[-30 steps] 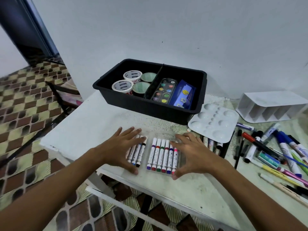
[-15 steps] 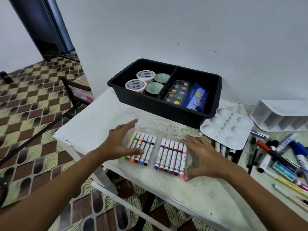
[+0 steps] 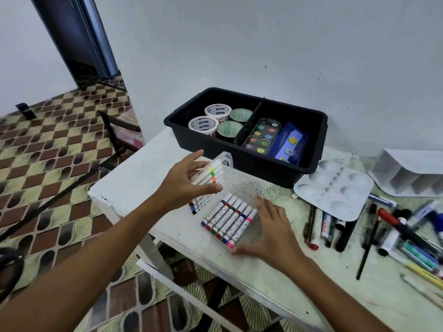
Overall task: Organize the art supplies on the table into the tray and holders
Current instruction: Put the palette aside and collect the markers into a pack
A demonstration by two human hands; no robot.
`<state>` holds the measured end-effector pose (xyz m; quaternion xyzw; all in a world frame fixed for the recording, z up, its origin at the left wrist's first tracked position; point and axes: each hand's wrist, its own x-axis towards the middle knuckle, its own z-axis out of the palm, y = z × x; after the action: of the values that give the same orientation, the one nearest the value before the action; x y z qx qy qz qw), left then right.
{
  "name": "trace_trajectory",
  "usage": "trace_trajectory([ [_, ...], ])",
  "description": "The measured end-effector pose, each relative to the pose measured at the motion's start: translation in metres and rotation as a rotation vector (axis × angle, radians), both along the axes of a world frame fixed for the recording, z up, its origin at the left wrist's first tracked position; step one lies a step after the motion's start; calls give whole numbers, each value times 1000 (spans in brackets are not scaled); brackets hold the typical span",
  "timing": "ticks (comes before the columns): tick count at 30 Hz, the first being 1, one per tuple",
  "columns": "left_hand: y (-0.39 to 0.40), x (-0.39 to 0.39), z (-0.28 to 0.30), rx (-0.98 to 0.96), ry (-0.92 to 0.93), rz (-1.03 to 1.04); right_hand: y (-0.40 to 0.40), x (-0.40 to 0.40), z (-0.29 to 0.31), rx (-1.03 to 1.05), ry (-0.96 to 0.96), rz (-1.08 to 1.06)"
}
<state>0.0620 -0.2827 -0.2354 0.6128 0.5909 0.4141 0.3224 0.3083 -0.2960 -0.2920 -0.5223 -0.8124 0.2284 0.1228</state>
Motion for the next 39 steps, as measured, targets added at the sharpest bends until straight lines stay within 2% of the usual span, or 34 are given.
trace_trajectory([
  [3, -8, 12, 1, 37, 75, -44, -2, -9, -2, -14, 48, 4],
  [6, -19, 20, -5, 43, 247, -133, 5, -6, -1, -88, 248, -56],
  [9, -29, 19, -22, 101, 464, -284, 18, 0, 1, -36, 447, -88],
  [12, -34, 12, -43, 223, 621, -351, 31, 4, 6, 74, 409, 98],
  [14, -35, 10, -51, 299, 691, -375, 37, 3, 6, 77, 349, 213],
  [19, -35, 3, -67, 430, 815, -433, 44, -3, -9, 153, 254, 331],
  [27, -37, -7, -71, 305, 897, -443, 43, -4, -21, 246, 259, 335],
  [33, -43, -27, -80, 294, 923, -277, 37, -3, -20, 317, 265, 347],
  [39, -43, -34, -84, 229, 794, -288, 36, -5, -28, 402, 250, 354],
])
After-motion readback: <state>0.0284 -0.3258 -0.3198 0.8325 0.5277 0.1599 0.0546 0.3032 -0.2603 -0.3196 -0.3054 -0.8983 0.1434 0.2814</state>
